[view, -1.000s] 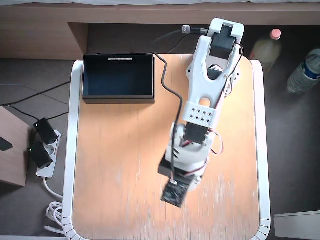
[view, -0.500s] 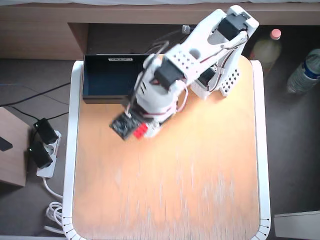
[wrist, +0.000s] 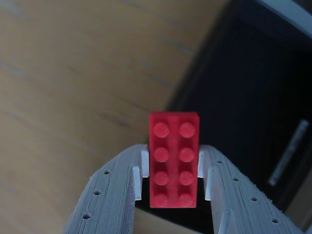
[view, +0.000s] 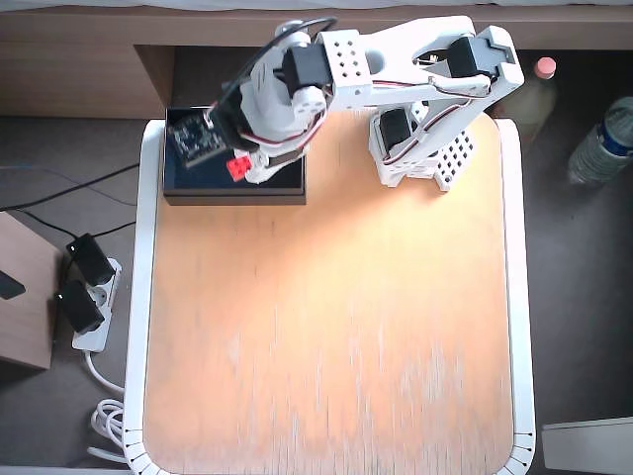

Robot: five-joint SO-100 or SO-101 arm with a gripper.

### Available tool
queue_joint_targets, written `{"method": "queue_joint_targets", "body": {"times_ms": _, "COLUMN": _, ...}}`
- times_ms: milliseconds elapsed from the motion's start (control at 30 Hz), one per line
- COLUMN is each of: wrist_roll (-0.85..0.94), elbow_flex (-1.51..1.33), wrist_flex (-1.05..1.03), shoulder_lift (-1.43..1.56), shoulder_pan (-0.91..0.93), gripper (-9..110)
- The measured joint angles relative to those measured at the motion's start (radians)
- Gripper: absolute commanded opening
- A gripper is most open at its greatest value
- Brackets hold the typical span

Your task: Grasp a lego block and put it in the bin.

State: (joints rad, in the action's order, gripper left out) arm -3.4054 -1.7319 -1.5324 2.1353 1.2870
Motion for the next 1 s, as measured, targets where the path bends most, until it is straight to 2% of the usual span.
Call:
{"method": "queue_joint_targets", "body": {"times_ms": 267, "wrist_roll": -0.126, "elbow_flex": 0.002, "wrist_flex": 0.000, "shoulder_lift": -0.078, "shoulder_pan": 0.164, "gripper": 1}}
{"method": "queue_joint_targets", "body": {"times_ms": 500, "wrist_roll": -0.141, "elbow_flex": 0.002, "wrist_flex": 0.034, "shoulder_lift": -0.189, "shoulder_pan": 0.207, "gripper": 1}}
{"method": "queue_joint_targets", "body": {"times_ms": 767, "wrist_roll": -0.107, "elbow_flex": 0.002, "wrist_flex": 0.161, "shoulder_lift": -0.344, "shoulder_pan": 0.207, "gripper": 0}}
{"method": "queue_joint_targets", "body": {"times_ms": 1000, "wrist_roll": -0.097, "elbow_flex": -0.046, "wrist_flex": 0.341, "shoulder_lift": -0.356, "shoulder_pan": 0.207, "gripper": 0}}
